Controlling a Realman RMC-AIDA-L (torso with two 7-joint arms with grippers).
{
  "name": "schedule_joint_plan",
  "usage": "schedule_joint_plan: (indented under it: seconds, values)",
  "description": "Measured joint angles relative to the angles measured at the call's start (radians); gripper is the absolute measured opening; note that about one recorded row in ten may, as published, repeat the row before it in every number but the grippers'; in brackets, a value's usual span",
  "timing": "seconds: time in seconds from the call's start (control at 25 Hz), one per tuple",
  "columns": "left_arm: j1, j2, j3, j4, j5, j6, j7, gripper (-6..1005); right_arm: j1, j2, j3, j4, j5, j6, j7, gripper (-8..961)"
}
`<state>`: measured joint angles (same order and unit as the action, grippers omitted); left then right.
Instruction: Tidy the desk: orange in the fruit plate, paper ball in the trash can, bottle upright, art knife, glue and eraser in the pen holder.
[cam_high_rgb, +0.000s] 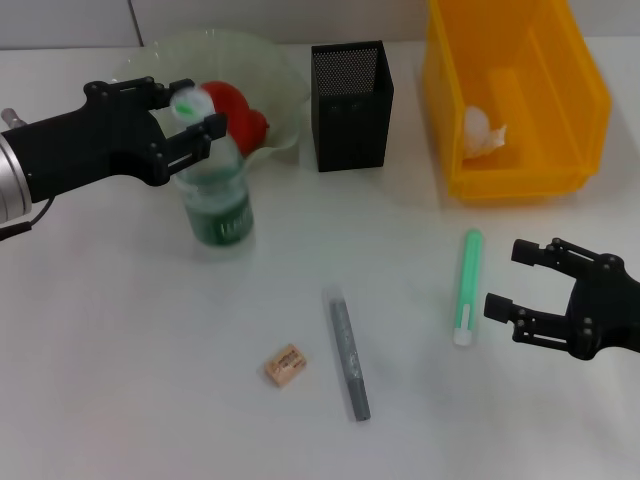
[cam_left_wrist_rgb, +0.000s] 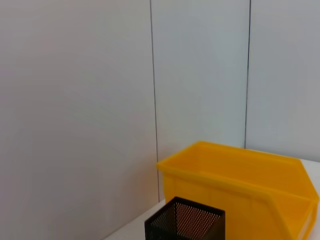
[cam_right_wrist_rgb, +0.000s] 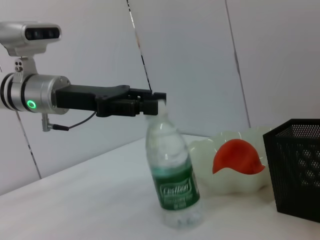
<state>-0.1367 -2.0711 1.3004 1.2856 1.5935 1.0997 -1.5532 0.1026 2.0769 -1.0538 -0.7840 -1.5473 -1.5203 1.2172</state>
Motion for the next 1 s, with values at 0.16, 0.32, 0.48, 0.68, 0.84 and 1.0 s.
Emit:
schedule_joint_plan:
  seconds: [0.16,0.32,0.48,0.68,0.84,1.0]
  values:
    - [-0.006,0.002,0.000,-0.018,0.001,0.005,0.000,484,0.003,0.000,0.000,-0.007,-0.004,-0.002,0.008,842]
    - [0.002,0.002,-0.005,0.002,0.000,0.024,0.000,564,-0.001,0.000,0.008,-0.024,-0.004,-0.013,0.025,842]
    - [0.049,0.000,-0.042,0.081,-0.023,0.065,0.012,707,-0.022,0.001,0.086,-0.133,-0.007,-0.087,0.141,842]
    - [0.150,0.002,-0.116,0.099,-0.172,0.198,0.152,856,-0.017,-0.006,0.239,-0.427,-0.116,-0.158,0.498,842]
    - [0.149,0.002,-0.158,-0.065,-0.210,0.364,0.299,856,0.057,-0.008,0.256,-0.744,-0.377,-0.202,0.889,841]
    - [0.113,0.004,-0.189,-0.221,-0.207,0.433,0.367,856,0.222,-0.004,0.189,-0.992,-0.707,-0.341,1.218,841]
